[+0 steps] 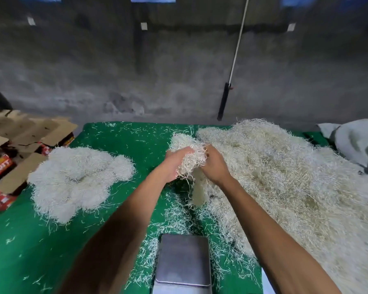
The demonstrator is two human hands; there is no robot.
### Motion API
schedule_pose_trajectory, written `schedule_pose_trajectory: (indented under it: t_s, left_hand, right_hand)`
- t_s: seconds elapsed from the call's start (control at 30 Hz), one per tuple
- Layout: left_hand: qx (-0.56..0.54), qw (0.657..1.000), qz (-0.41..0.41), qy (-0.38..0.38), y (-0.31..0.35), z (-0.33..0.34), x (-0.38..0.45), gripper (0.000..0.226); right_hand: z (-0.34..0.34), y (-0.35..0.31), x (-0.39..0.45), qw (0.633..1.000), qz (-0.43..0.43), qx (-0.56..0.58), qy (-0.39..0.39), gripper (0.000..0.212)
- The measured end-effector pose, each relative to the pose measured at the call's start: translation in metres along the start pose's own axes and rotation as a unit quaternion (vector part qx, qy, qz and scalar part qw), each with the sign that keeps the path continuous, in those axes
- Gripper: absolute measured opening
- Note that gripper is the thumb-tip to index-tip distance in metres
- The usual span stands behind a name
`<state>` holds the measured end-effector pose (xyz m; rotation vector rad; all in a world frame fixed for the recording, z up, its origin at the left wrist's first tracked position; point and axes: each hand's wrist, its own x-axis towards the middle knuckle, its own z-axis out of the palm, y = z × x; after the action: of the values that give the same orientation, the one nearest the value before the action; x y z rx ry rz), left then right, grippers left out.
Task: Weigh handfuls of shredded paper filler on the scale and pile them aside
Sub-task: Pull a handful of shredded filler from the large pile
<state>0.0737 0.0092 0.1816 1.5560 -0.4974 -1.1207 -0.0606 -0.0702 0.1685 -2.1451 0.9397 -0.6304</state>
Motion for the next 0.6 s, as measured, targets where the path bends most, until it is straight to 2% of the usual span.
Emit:
schedule_pose_trajectory:
  t_s: [0.07, 0.13, 0.23, 0.3, 0.4, 0.47, 0.5, 0.57, 0.6]
  left_hand:
    - [-0.012, 0.997, 0.023, 0.077, 0.012, -0.002, -0.001, 0.109]
    - [-0.035, 0.991, 0.057, 0.116, 0.027, -0.010, -0.001, 0.105]
    - [-0.038, 0.994, 0.078, 0.063, 0.052, -0.019, -0.011, 0.093]
    - [-0.043, 0.995, 0.083, 0.018, 0.062, -0.020, -0.020, 0.083]
    - [-0.026, 0.995, 0.094, 0.005, 0.062, -0.018, -0.031, 0.080]
    - [-0.024, 0.995, 0.098, 0.013, 0.056, -0.021, -0.038, 0.079]
    - [-0.032, 0.995, 0.097, 0.018, 0.053, -0.024, -0.040, 0.078]
    - [-0.047, 0.994, 0.094, 0.038, 0.044, -0.035, -0.042, 0.077]
    - [-0.048, 0.993, 0.090, 0.058, 0.039, -0.042, -0.042, 0.082]
  right_hand:
    - [-0.007, 0.005, -0.010, 1.000, -0.003, -0.008, 0.013, 0.063]
    - [-0.009, 0.013, -0.020, 0.996, -0.003, -0.089, 0.002, 0.077]
    - [0.001, 0.023, -0.034, 0.988, 0.005, -0.149, -0.047, 0.092]
    - [0.013, 0.018, -0.038, 0.990, 0.008, -0.133, -0.056, 0.105]
    - [0.034, -0.001, -0.036, 0.994, 0.047, -0.052, -0.088, 0.120]
    - [0.048, -0.009, -0.032, 0.985, 0.113, 0.011, -0.131, 0.108]
    - [0.053, -0.009, -0.031, 0.980, 0.133, 0.005, -0.147, 0.087]
    - [0.060, -0.004, -0.031, 0.981, 0.145, -0.022, -0.124, 0.038]
    - [0.062, -0.001, -0.031, 0.985, 0.144, -0.004, -0.099, 0.029]
